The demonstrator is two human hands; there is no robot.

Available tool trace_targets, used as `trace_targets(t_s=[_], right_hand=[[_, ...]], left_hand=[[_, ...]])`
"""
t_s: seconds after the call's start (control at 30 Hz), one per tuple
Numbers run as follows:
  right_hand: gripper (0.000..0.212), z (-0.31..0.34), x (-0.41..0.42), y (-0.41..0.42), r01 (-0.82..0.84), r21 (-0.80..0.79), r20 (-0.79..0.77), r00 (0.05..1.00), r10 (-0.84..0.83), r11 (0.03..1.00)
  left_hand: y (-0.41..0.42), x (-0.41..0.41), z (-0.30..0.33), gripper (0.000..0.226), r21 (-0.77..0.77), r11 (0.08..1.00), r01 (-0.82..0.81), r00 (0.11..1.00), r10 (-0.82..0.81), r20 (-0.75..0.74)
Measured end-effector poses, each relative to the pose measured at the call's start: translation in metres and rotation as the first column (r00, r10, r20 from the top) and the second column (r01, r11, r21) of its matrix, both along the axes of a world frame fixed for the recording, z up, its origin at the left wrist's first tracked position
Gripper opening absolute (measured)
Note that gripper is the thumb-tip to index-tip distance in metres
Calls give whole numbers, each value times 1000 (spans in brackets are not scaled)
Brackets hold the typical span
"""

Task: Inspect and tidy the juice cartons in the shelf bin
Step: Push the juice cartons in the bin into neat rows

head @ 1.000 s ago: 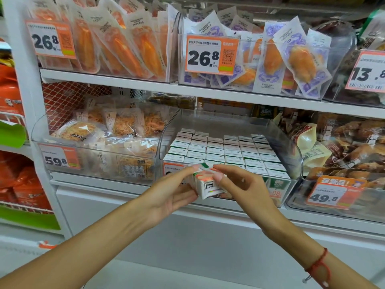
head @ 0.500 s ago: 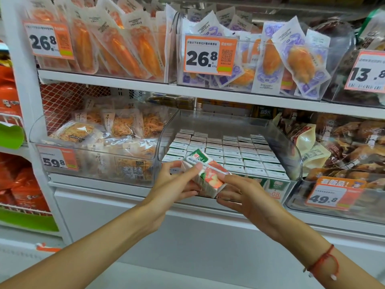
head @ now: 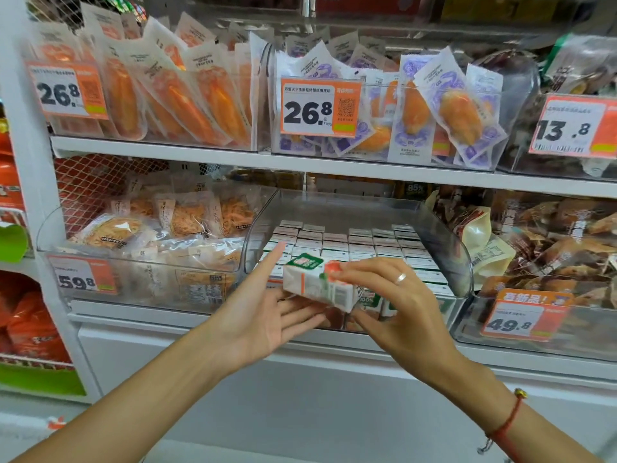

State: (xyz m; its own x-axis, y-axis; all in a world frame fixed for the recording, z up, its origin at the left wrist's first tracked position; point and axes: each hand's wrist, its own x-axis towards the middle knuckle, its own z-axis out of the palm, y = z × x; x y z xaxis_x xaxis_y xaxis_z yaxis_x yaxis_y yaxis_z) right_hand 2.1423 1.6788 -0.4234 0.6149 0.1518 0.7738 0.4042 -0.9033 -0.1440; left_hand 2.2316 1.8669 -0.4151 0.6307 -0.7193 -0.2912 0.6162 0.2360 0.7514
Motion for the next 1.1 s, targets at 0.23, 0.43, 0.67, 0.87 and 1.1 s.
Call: trace_targets(t_s=[0.23, 0.43, 0.67, 0.87, 1.1], right_hand=[[54, -5, 15, -29, 127, -178, 69, 991, -116, 976], [60, -11, 30, -75, 392, -75, -263, 879, -397, 917], [77, -28, 37, -91, 387, -208, -370, 818, -439, 898], [75, -28, 36, -91, 386, -203, -381, 815, -436, 900], [76, -28, 37, -90, 381, -186, -389, 818, -424, 906]], left_hand=[[-8, 23, 13, 62, 138, 990, 13, 992, -30, 121], [-54, 67, 42, 38, 107, 990, -94, 985, 77, 155], [-122, 142, 24, 47, 320, 773, -548, 612, 109, 784], [-134, 184, 10, 57, 377, 775, -508, 297, -253, 921], [-142, 189, 21, 61, 547, 655, -522, 67, -608, 791]])
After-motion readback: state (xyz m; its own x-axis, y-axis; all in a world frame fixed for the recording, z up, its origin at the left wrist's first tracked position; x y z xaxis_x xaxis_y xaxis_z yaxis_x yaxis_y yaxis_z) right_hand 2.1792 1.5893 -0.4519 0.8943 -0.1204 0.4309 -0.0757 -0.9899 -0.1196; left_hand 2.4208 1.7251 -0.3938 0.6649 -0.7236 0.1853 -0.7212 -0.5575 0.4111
